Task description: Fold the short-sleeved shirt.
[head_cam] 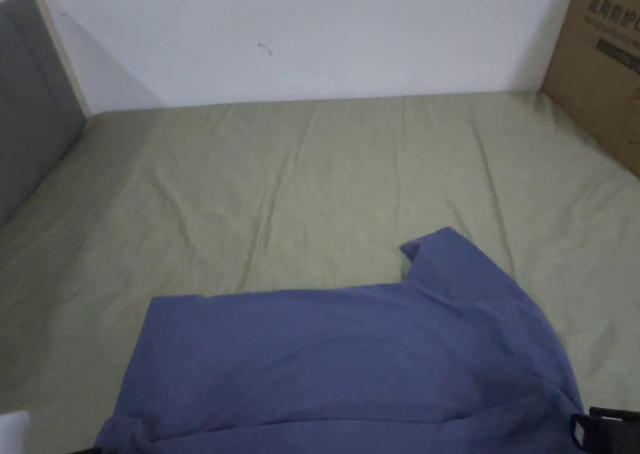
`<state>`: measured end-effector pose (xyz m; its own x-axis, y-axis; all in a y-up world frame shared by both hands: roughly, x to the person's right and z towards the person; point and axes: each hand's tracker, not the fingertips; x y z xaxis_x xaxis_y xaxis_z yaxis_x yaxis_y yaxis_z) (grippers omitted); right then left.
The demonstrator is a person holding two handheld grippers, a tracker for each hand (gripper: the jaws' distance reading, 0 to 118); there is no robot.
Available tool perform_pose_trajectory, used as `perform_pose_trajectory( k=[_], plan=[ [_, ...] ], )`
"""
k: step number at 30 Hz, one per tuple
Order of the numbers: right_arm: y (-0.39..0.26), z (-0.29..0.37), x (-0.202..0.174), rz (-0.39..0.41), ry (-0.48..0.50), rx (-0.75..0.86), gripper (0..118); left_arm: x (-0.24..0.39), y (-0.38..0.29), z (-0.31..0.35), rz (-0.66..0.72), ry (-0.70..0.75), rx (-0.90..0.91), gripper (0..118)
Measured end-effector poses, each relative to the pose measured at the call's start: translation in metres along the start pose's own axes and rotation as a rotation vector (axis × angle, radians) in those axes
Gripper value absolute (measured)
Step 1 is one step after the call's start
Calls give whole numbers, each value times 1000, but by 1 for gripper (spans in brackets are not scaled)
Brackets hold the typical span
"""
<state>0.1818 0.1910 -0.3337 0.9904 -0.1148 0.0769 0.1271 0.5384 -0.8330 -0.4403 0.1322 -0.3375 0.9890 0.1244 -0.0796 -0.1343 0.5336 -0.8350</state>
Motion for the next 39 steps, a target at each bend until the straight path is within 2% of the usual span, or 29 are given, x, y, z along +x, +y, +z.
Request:
perform_pose_trajectory(
  k=[2,3,4,5,6,10,11,12,13,14,15,17,18,19,20,21,22,23,24,26,28,29,31,32,33,35,36,38,39],
  plan=[
    [19,0,-8,11,-1,38,79,21,25,6,-59,-24,36,94],
    [27,-5,-13,7,5,40,69,51,47,15,-91,-36,49,87],
    [34,-15,-15,-14,6,52,46,70,55,5,-95,-43,48,70],
    [40,-24,-17,-44,18,47,15,85,60,-8,-92,-33,33,40],
    [49,-36,-18,-56,66,1,3,71,64,-26,-102,-7,14,0],
    [103,-72,-21,-20,110,31,0,109,84,-59,-158,-28,-9,0],
    [124,-84,-17,-21,119,38,0,76,69,-32,-153,-35,-3,0],
    [145,-99,-15,-18,120,28,7,77,69,-33,-136,-45,10,0],
    [166,-117,-13,-10,111,22,33,77,68,-33,-117,-55,18,0],
    [183,-139,-10,4,91,4,71,71,111,-52,-101,-68,24,0],
    [197,-161,-7,9,41,-8,104,68,115,-58,-82,-78,29,0],
    [217,-201,-1,14,-20,-37,104,60,118,-70,-48,-104,31,0],
    [221,-222,2,11,-42,-86,104,54,120,-77,-28,-118,18,8],
    [223,-239,5,14,-58,-141,104,51,161,-109,-9,-108,3,26],
    [217,-251,2,22,-77,-228,101,49,182,-132,-2,-93,-25,56],
    [211,-260,0,36,-78,-302,101,49,188,-142,-5,-68,-42,56],
    [205,-260,-5,83,-105,-265,97,55,191,-139,-15,-56,-35,67],
    [207,-249,-10,111,-99,-197,84,55,197,-143,-26,-52,-26,84],
    [209,-245,-12,96,-95,-215,70,53,204,-148,-25,-51,-19,100],
    [211,-240,-15,113,-82,-207,65,53,226,-156,-1,-60,-9,100],
    [215,-239,-14,76,-87,-190,27,48,251,-182,31,-69,-23,100],
    [214,-243,-13,66,-84,-204,1,46,260,-196,40,-54,-39,100],
    [209,-248,-11,75,-84,-199,1,56,247,-214,11,-15,-119,100],
    [209,-246,-11,57,-81,-195,1,57,247,-226,-7,3,-167,97],
    [210,-244,-9,35,-75,-189,1,60,250,-236,-79,69,-157,72],
    [212,-240,-7,15,-68,-191,1,66,240,-205,-39,43,-143,65],
    [214,-237,-8,14,-65,-192,1,66,245,-202,-56,67,-138,55],
    [217,-227,-7,-2,-58,-184,1,67,239,-193,-38,35,-147,5],
    [217,-217,-6,-11,-53,-161,1,67,239,-189,-27,14,-159,3]
  ],
)
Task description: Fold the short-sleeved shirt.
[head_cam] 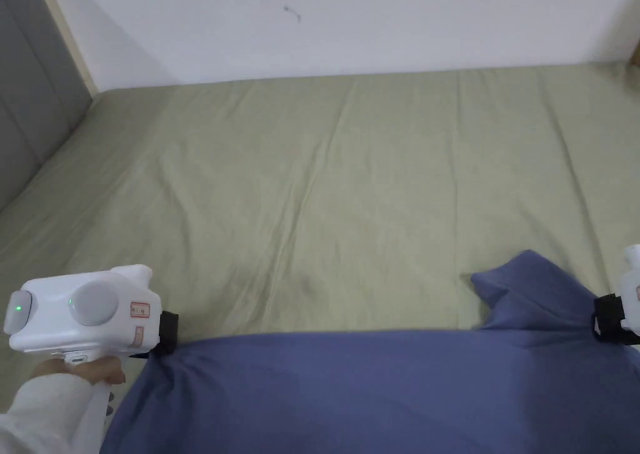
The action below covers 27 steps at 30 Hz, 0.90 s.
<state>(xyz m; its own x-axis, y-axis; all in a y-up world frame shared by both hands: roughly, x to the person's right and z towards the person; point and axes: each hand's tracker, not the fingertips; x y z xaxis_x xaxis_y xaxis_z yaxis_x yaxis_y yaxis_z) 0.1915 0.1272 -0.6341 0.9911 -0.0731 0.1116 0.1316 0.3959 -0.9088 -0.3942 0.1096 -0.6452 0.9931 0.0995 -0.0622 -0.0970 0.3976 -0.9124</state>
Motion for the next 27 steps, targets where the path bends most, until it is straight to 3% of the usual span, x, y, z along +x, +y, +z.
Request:
perform_pose_trajectory(
  k=[4,9,15,19,24,25,26,27],
  plan=[
    [-4,48,6,-41,102,42,1,-4,-6,31,-47,-23,57,3],
    [-38,130,10,39,82,135,1,-11,-44,124,-93,-41,184,3],
    [-139,185,23,82,99,119,1,-40,-136,202,-57,-122,239,3],
    [-217,166,35,2,113,-3,1,-52,-208,185,-61,-92,138,3],
    [-281,116,27,-4,86,-51,1,-63,-258,131,0,-77,103,3],
    [-283,117,23,-7,86,-17,1,-65,-261,126,24,-78,103,6],
    [-283,120,21,-16,64,-4,2,-66,-263,126,45,-56,100,16],
    [-281,126,20,-23,47,3,18,-71,-264,123,44,-58,102,52]
  ],
)
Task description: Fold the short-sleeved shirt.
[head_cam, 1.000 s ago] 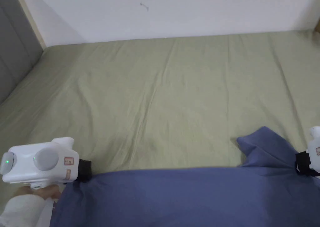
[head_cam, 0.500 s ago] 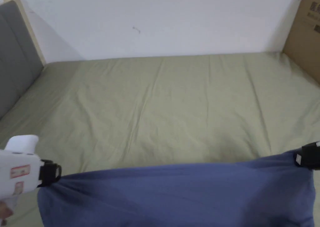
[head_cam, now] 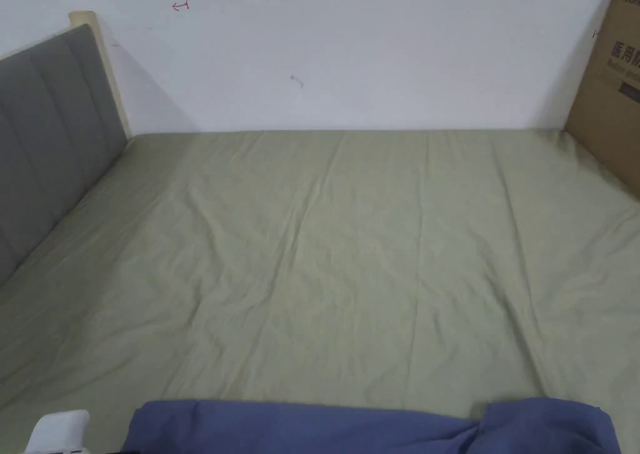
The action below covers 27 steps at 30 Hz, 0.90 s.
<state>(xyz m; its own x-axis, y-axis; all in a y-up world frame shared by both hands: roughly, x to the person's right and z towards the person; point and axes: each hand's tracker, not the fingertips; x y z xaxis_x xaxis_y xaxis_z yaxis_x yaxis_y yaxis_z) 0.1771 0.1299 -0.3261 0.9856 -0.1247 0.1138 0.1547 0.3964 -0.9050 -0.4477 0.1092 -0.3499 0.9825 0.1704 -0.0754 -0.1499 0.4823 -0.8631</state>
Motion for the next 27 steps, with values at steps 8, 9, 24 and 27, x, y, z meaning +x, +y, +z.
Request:
perform_pose_trajectory(
  k=[8,9,24,27],
  plan=[
    [15,77,-56,139,-15,258,79,-25,5,71,115,-77,163,99],
    [13,79,-72,154,11,286,77,-30,1,76,151,-99,190,75],
    [-7,13,-215,232,199,218,4,-81,-44,11,555,-512,150,87],
    [-2,10,-214,228,200,205,4,-91,-46,-16,672,-585,127,105]
  ],
)
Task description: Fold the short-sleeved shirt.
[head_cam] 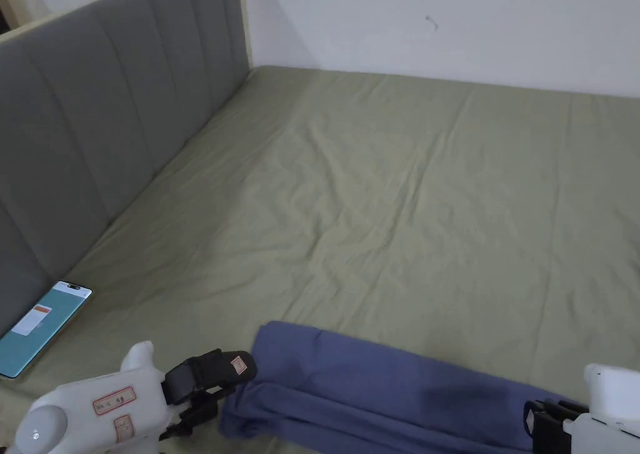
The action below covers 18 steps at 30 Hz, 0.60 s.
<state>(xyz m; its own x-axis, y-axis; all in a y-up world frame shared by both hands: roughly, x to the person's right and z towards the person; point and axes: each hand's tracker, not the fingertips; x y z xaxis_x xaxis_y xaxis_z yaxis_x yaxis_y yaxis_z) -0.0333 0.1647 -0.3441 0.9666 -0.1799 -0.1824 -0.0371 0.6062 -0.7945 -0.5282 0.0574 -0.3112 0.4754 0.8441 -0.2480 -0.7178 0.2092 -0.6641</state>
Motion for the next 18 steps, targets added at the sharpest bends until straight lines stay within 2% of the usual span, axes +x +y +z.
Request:
perform_pose_trajectory(
  k=[5,6,7,8,9,10,11,12,15,18],
  plan=[
    [5,-5,8,-8,-14,-16,4,-23,-5,-28,170,-242,-55,105],
    [5,-7,10,-10,-24,-16,4,-28,-5,-36,201,-245,-84,98],
    [4,-7,8,-15,-29,-19,4,-29,-7,-47,198,-203,-103,84],
    [4,-8,10,-24,-27,-23,4,-31,-9,-58,173,-112,-130,58],
    [4,-8,13,-40,-22,-27,4,-21,-15,-67,106,3,-180,14],
    [4,-6,17,-57,-19,-31,4,-16,-13,-59,134,-98,-135,10],
    [3,-3,18,-62,-13,-28,4,-9,-10,-53,146,-129,-130,10],
    [3,1,22,-69,-11,-14,4,1,-5,-49,99,-70,-122,10],
    [2,11,36,-86,-28,9,4,63,-3,-46,-170,98,-124,10],
    [-1,21,57,-151,-35,30,4,137,-21,-50,-409,83,-106,10]
  ],
)
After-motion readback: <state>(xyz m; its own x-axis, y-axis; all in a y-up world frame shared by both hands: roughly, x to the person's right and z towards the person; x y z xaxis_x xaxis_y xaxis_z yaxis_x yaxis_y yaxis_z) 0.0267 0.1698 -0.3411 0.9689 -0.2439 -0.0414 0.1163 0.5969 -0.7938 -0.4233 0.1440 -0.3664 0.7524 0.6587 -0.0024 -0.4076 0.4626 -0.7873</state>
